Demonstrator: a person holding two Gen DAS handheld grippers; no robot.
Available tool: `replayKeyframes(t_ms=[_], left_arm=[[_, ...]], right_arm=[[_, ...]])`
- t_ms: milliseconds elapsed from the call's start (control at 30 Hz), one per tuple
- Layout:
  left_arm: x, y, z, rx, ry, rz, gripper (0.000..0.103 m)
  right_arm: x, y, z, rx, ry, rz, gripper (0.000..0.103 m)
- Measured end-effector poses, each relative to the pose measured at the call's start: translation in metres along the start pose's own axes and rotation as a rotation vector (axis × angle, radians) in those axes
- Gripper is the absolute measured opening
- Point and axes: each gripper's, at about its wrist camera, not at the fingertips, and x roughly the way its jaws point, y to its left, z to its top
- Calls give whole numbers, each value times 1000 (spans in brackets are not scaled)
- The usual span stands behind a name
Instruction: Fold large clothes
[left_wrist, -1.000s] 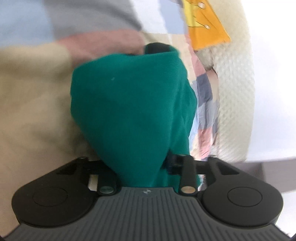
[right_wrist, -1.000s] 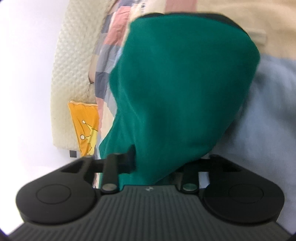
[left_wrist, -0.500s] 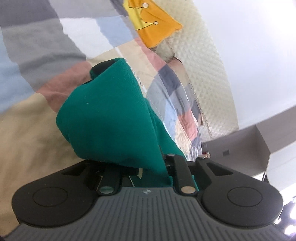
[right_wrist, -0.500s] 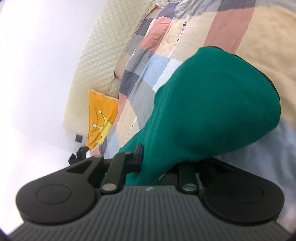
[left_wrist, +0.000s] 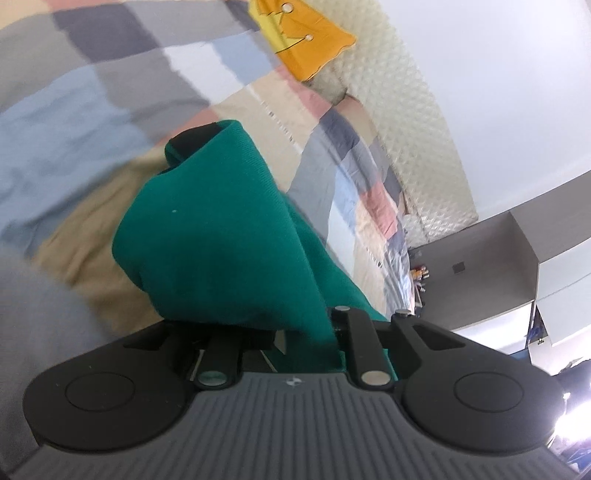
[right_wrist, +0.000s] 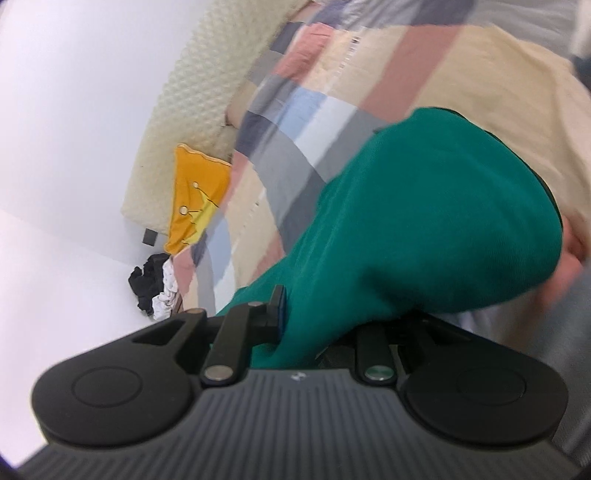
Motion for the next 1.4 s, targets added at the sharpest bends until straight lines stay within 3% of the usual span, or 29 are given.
replayKeyframes(t_ms=[133, 233, 300, 533, 867, 1133, 1400], left_arm=[[-6, 7, -4, 15, 6, 5, 28], [-3, 5, 0, 40, -18, -10, 32], [1, -1, 5, 57, -25, -27, 34], [33, -19, 26, 49, -26, -4, 36], [95, -42, 67, 43, -40, 109, 39], [163, -36, 93, 79, -45, 190, 39], [220, -12, 110, 159, -46, 172, 39]], right_arm=[[-6, 0, -5, 22, 0, -35, 26], [-8, 9, -2, 22, -31, -36, 36], [-8, 18, 3, -7, -57, -16, 49], [28, 20, 30, 45, -55, -26, 52], [83, 36, 73, 47, -55, -22, 56], [151, 26, 102, 21, -42, -62, 54], [204, 1, 124, -68, -28, -60, 53]])
